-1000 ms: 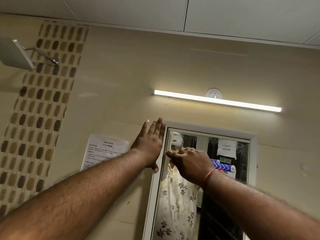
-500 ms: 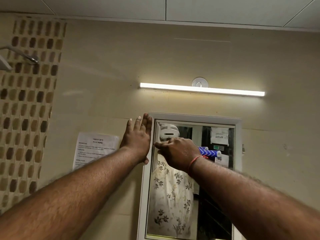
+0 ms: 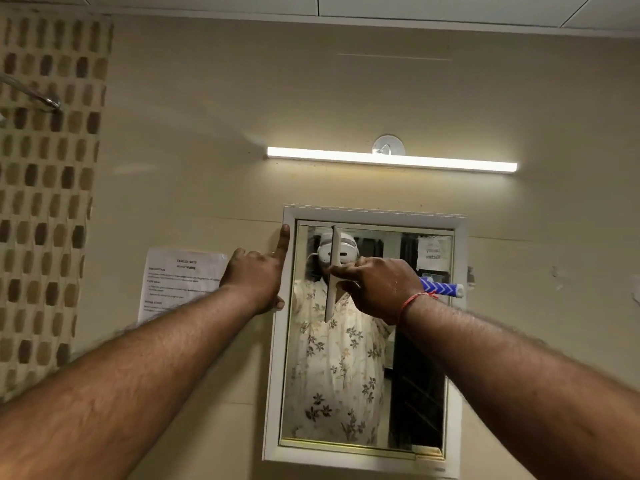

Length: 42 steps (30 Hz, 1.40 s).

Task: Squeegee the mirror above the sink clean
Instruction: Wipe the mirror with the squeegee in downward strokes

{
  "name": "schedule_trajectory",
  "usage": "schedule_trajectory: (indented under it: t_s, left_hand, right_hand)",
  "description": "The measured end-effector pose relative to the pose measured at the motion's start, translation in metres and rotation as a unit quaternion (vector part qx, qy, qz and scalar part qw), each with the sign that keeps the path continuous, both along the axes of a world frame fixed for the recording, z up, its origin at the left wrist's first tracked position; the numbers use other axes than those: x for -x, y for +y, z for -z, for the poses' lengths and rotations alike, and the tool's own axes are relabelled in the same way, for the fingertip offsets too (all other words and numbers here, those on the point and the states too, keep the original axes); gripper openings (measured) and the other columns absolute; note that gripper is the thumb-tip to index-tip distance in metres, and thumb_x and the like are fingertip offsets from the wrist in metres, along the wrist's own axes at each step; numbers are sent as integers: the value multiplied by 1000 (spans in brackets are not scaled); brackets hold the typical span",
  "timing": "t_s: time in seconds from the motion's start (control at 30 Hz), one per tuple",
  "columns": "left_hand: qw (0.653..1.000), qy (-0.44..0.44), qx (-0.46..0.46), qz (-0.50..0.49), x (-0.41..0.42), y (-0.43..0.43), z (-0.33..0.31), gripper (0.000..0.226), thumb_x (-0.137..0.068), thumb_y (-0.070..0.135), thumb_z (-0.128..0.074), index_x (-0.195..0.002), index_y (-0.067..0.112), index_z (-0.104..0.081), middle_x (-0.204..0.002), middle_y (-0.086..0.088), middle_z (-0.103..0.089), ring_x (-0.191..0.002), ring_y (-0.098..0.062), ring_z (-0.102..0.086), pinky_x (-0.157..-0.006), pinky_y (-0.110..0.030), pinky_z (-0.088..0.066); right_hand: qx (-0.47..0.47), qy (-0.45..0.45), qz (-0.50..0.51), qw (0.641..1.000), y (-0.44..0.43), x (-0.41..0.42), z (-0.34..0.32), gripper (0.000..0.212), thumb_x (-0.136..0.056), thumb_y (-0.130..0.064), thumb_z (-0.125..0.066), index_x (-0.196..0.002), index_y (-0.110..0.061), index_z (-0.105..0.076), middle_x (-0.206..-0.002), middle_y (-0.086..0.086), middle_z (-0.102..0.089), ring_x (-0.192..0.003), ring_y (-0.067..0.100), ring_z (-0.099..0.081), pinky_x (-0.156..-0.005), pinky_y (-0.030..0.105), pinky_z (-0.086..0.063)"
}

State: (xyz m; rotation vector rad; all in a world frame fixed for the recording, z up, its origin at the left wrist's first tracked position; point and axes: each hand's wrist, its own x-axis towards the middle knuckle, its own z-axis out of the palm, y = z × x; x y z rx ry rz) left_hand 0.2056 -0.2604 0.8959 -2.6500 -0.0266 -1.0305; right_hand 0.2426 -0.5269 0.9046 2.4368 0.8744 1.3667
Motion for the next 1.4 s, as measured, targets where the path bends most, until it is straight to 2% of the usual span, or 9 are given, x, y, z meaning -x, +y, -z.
schedule_trajectory:
  t_s: [0.43, 0.57, 0.63, 0.7, 0.93, 1.13, 1.27, 1.33, 1.4]
  left_hand:
    - [999, -9, 32, 19, 11, -6, 5, 172, -72, 66, -95, -163, 20, 44, -156, -14, -58, -136, -33, -55, -120, -45, -42]
    - [999, -23, 41, 24, 1, -1, 10, 177, -69, 64, -98, -161, 22, 47, -148, -15, -63, -131, -34, -59, -117, -46, -46]
    - [997, -27, 63, 34, -5, 1, 12, 181, -65, 61, -102, -158, 28, 50, -145, -19, -64, -130, -39, -60, -116, -51, -49]
    - [996, -21, 73, 39, -7, 1, 13, 183, -63, 60, -103, -157, 31, 52, -147, -22, -64, -133, -43, -59, -117, -53, -49]
    - [996, -28, 79, 37, -5, -4, 19, 181, -67, 56, -103, -156, 33, 53, -143, -20, -66, -128, -40, -61, -113, -52, -51]
    - [997, -9, 77, 29, 4, -13, 21, 176, -76, 47, -102, -154, 29, 55, -128, -12, -74, -112, -31, -67, -107, -47, -52]
    - [994, 23, 104, 21, 1, -12, 23, 174, -79, 35, -101, -152, 31, 56, -72, 8, -65, -73, -18, -64, -82, -39, -58]
    - [994, 28, 106, 19, 0, -12, 25, 171, -82, 31, -99, -150, 31, 58, -63, 13, -61, -65, -15, -64, -74, -37, -56]
    - [994, 34, 101, 16, 5, -15, 26, 169, -85, 31, -97, -149, 28, 59, -65, 13, -60, -64, -14, -63, -74, -37, -51]
  right_hand:
    - [-34, -10, 26, 999, -108, 13, 7, 43, -108, -57, -52, -151, -54, -55, -133, -13, -73, -95, 11, -74, -68, 29, -58]
    - [-72, -33, 38, 996, -145, 19, 11, 43, -103, -52, -67, -146, -54, -61, -103, -7, -81, -65, 9, -57, -57, 29, -48]
    - [-84, -9, 91, 992, -165, 22, 13, 45, -107, -61, -52, -152, -62, -48, -90, -4, -78, -65, 11, -53, -62, 31, -54]
    - [-89, 12, 125, 988, -184, 22, 15, 48, -107, -69, -39, -155, -68, -37, -90, -4, -75, -70, 15, -62, -67, 32, -58]
    - [-82, 18, 136, 987, -193, 25, 12, 49, -107, -72, -35, -156, -69, -35, -102, -3, -78, -85, 18, -73, -65, 29, -44]
    - [-79, 17, 130, 988, -191, 27, 13, 52, -107, -73, -34, -159, -65, -34, -97, -4, -77, -78, 16, -71, -62, 28, -45]
    - [-50, 14, 90, 995, -173, 31, 30, 55, -108, -70, -26, -160, -58, -38, -81, -9, -67, -61, 10, -58, -60, 28, -56]
    - [-23, -2, 38, 999, -151, 32, 49, 54, -108, -67, -26, -156, -53, -47, -86, -3, -69, -56, 11, -51, -56, 29, -56]
    - [17, -24, 5, 1000, -121, 31, 71, 50, -110, -65, -30, -154, -52, -50, -97, 1, -71, -65, 14, -56, -57, 29, -52]
